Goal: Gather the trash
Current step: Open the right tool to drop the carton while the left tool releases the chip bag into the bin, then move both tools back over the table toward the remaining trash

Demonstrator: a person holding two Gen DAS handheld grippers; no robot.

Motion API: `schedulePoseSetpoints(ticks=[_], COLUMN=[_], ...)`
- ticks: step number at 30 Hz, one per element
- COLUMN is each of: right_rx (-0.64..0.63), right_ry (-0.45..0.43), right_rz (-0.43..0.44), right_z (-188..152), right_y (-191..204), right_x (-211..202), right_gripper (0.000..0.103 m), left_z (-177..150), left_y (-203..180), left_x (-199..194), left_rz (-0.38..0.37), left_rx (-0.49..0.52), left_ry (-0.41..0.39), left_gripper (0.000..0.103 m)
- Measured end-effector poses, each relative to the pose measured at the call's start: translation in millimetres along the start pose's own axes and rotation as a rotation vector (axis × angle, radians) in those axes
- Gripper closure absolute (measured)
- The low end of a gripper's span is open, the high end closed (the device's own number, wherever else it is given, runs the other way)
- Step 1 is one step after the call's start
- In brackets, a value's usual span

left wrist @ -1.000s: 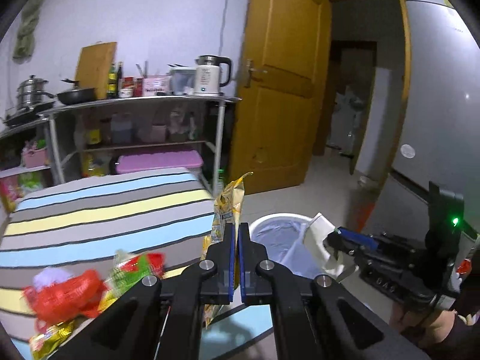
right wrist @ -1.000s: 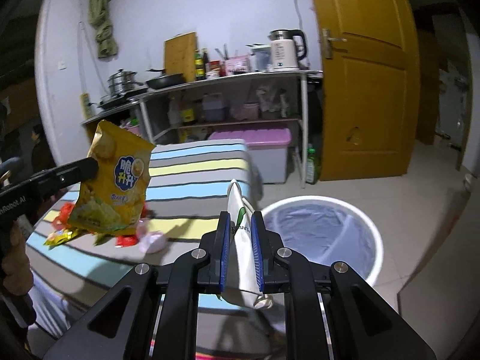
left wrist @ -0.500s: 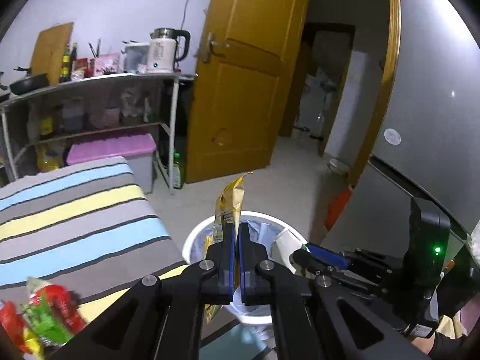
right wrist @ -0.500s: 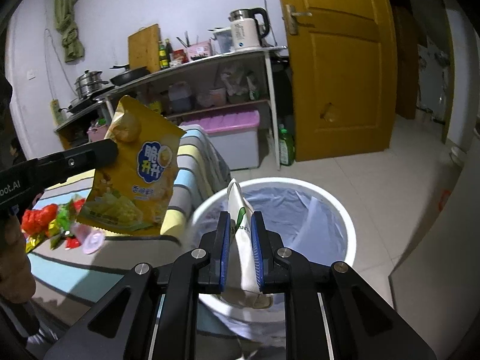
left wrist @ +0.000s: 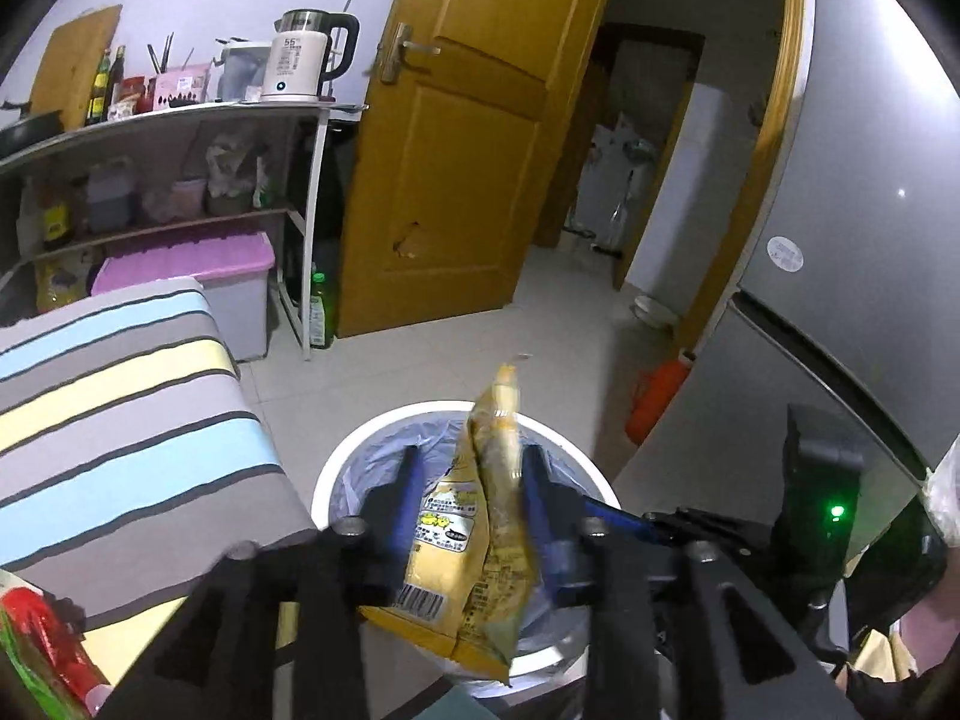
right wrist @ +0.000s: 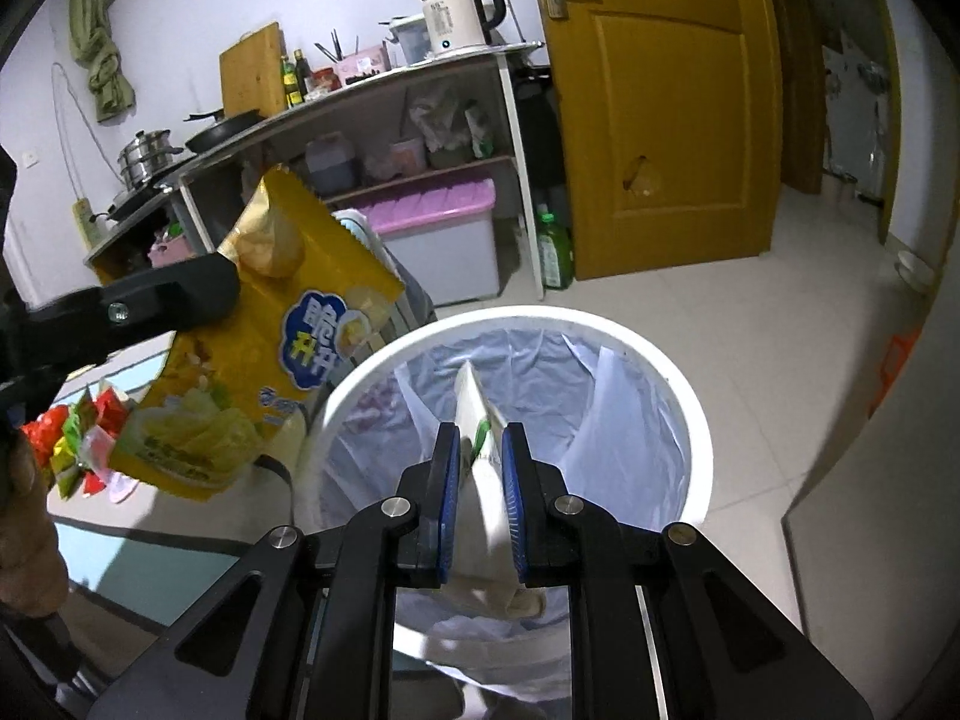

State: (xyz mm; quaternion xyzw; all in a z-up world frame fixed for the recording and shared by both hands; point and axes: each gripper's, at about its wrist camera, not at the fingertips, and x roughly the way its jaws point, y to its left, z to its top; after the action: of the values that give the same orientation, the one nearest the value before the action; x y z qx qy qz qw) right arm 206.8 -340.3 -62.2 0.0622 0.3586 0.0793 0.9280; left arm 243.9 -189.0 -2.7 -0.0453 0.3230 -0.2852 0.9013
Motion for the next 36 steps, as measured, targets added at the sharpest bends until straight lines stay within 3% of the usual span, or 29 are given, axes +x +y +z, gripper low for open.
schedulePoseSetpoints(ticks=[5, 14, 24, 36], right_rx=[-0.003, -0.001, -0.020, -0.080], right_ry=[-0.008, -0.037, -0.073, -0.115], right_rz=[-0.014, -0.029, -0.041, 0.008], right_z=[0, -1, 0, 0], right_y=[-1, -2, 6, 44], right_x=[-2, -20, -49, -79], right_gripper=[0.066, 0.066, 0.066, 0.066], left_z=[-2, 1, 0, -19], left_y=[4, 3, 2, 13], left_x=[-4, -23, -46, -101], left_rz=[0.004, -0.016, -0.017, 0.071], left_rx=[-0.004, -0.020, -0.028, -0.052], left_ry=[-0.010, -0.044, -0.077, -0.133], left_gripper=[0.066, 0.057, 0.056, 0.056])
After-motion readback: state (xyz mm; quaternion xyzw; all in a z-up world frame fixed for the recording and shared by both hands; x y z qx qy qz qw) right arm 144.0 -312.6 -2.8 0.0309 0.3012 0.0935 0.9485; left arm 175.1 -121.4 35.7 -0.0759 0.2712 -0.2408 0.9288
